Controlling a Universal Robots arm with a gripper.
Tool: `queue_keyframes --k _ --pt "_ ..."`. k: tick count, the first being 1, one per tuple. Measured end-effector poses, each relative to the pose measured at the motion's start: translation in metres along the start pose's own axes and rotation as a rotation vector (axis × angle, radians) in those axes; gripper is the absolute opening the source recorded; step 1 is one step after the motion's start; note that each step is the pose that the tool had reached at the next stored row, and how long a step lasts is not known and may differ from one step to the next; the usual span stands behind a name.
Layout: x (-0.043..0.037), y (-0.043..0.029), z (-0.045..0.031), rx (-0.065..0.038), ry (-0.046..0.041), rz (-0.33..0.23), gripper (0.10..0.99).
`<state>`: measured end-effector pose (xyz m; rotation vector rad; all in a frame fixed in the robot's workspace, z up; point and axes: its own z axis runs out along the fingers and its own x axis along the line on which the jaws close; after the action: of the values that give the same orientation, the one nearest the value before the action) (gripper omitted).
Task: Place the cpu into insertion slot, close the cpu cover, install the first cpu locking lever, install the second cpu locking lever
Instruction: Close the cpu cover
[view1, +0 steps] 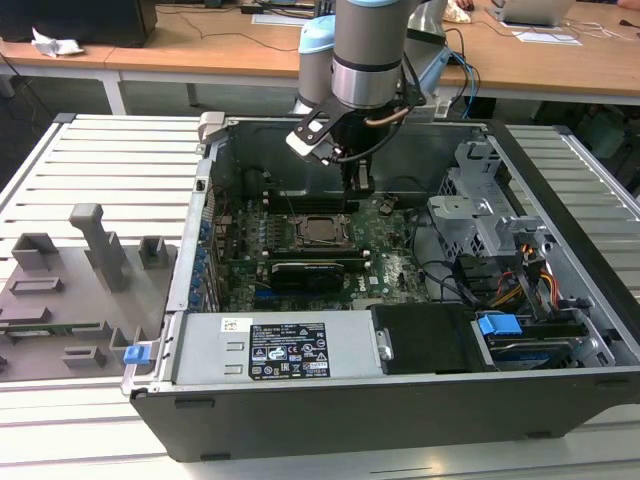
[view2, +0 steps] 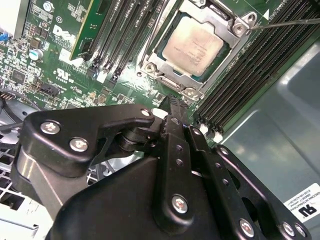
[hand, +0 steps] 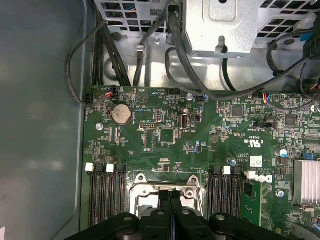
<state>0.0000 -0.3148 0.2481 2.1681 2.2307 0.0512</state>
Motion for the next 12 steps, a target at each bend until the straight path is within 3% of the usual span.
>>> queue_keyframes --k 12 --pt "0.0001 -0.0045 0.0003 0.0 0.0 0.0 0.106"
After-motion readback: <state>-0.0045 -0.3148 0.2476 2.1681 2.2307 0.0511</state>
